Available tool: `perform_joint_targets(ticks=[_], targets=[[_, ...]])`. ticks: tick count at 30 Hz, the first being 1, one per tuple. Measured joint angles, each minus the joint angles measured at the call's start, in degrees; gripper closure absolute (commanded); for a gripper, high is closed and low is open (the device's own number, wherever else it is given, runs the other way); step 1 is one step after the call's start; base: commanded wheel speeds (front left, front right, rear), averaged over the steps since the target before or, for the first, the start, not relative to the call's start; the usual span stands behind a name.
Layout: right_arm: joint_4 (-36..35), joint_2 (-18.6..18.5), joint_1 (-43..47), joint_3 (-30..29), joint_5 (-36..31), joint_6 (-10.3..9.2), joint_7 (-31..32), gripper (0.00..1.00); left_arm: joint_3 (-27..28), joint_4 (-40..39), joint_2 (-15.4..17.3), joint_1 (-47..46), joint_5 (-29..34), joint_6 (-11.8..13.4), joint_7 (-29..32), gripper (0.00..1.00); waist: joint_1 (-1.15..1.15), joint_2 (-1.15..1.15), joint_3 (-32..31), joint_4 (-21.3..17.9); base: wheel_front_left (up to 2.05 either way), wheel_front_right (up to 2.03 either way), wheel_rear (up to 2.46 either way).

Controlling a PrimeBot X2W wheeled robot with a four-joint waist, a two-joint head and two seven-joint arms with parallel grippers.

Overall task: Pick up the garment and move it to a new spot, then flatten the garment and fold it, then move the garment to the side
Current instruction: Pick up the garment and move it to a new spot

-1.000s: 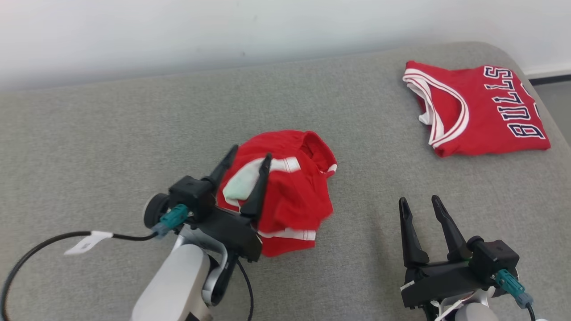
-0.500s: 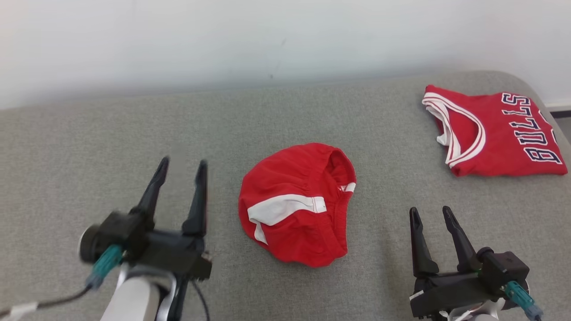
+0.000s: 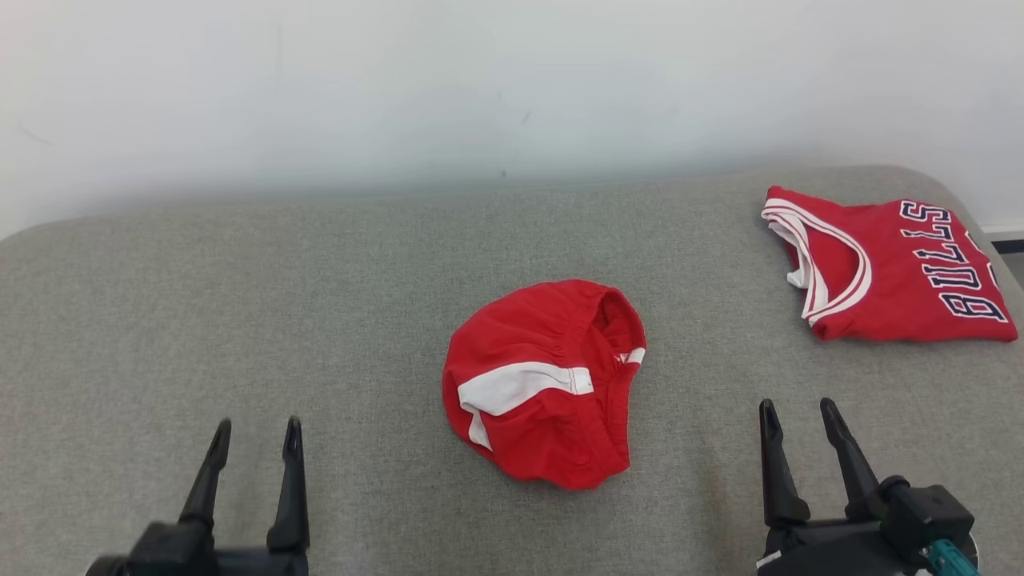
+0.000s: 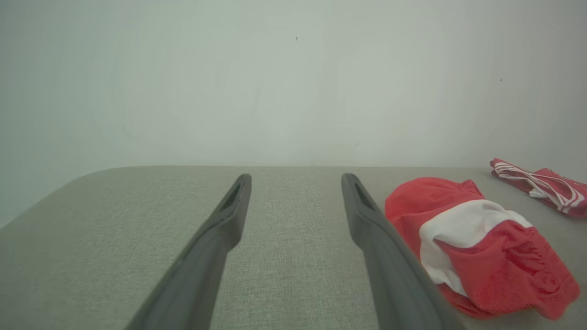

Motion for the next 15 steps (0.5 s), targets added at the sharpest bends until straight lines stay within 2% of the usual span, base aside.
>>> perform_joint_targets(ticks=[7, 15], targets=[[0.0, 0.0, 1.5, -0.6, -0.4, 0.0, 0.0, 0.0, 2.8, -0.4, -1.4, 4.9, 3.6, 1.0, 0.0, 0.0, 0.0, 0.0, -0.9, 0.3, 0.0, 0.0, 0.0], [-0.4, 0.0, 3.1, -1.3, -0.8, 0.0, 0.0, 0.0, 5.5, -4.1, -2.8, 8.1, 5.5, -0.6, 0.0, 0.0, 0.0, 0.0, -1.4, 1.2, 0.0, 0.0, 0.0]])
